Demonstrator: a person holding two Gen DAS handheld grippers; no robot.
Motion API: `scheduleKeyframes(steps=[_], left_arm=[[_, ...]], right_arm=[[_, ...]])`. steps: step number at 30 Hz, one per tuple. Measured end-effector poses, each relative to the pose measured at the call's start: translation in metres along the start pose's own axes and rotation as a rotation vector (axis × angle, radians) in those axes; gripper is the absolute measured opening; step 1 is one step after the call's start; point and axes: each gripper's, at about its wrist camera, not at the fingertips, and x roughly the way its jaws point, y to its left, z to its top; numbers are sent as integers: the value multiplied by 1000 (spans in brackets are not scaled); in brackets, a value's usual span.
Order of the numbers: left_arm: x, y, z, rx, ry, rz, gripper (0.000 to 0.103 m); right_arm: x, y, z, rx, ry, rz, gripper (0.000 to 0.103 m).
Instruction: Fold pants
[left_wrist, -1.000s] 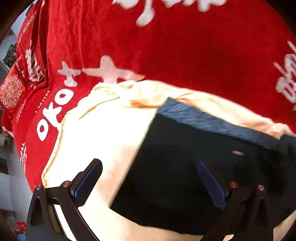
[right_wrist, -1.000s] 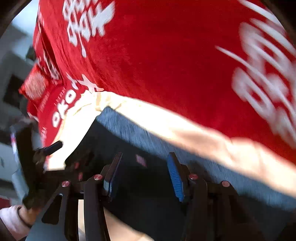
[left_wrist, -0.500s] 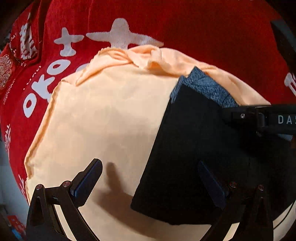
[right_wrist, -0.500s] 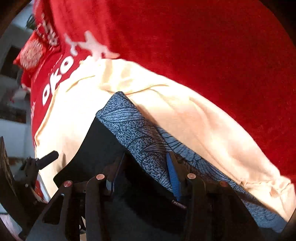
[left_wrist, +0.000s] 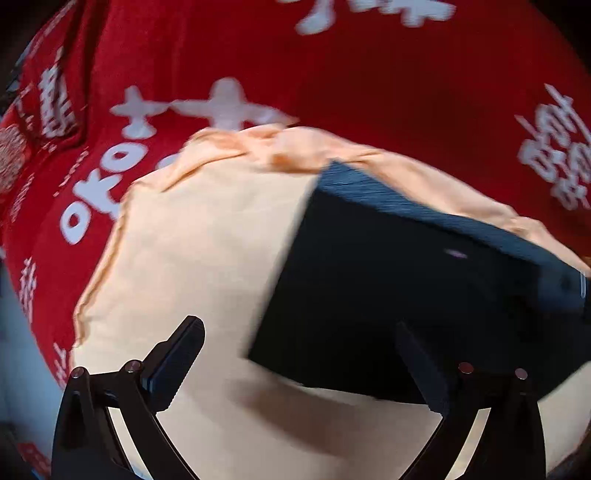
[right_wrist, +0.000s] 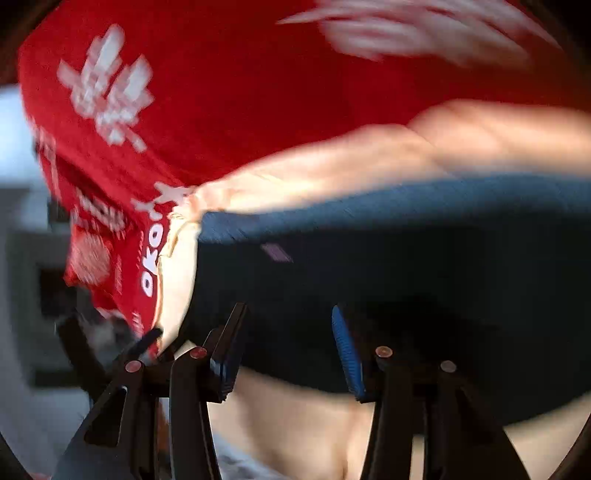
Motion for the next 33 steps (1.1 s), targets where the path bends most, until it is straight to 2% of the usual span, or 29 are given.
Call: scheduleKeyframes(steps=[2,5,7,9,11,14,18,23,24,26,27,29,31,33], left_arm=[[-1,-28,1,43,-3,-40,103],[17,-68,5,111,-4,-56,103],[37,-87,4,138,13,-20,103],[60,-90,0,140,67,20,103],[61,-87,-6,147,21,17,103],[60,-88,-8,191,32,16,103],[64,-84,-3,189,51,2,103],[63,-79,-7,194,14,-11,103],[64,-79,-8,195,12,-14,103],[64,-76,-8,201,10,-29,103],[64,-74,-7,206,10,-34,103],[62,-68,-7,223,12,-51,103],[61,-64,-9,231,14,-63,103],[60,-64,-12,237,10,-64,103]], right_arm=[[-15,-35,-29,99,-4,18,51],[-23,-80,-62,208,-22,7,50],[-22,-93,-69,228,-48,49,50],[-19,-93,-70,215,-68,63,50],[-18,-92,-72,203,-84,79,50],[-16,-92,-80,212,-84,123,50],[-10,-95,-89,240,-75,120,50],[-9,-101,-75,244,-119,144,50],[-7,-102,-70,249,-126,148,47],[-4,-105,-59,289,-113,117,19],[-9,-106,-56,307,-115,111,11],[-25,-97,-57,273,-160,130,9],[-39,-84,-67,206,-192,82,9],[-29,-94,-77,231,-160,32,9]])
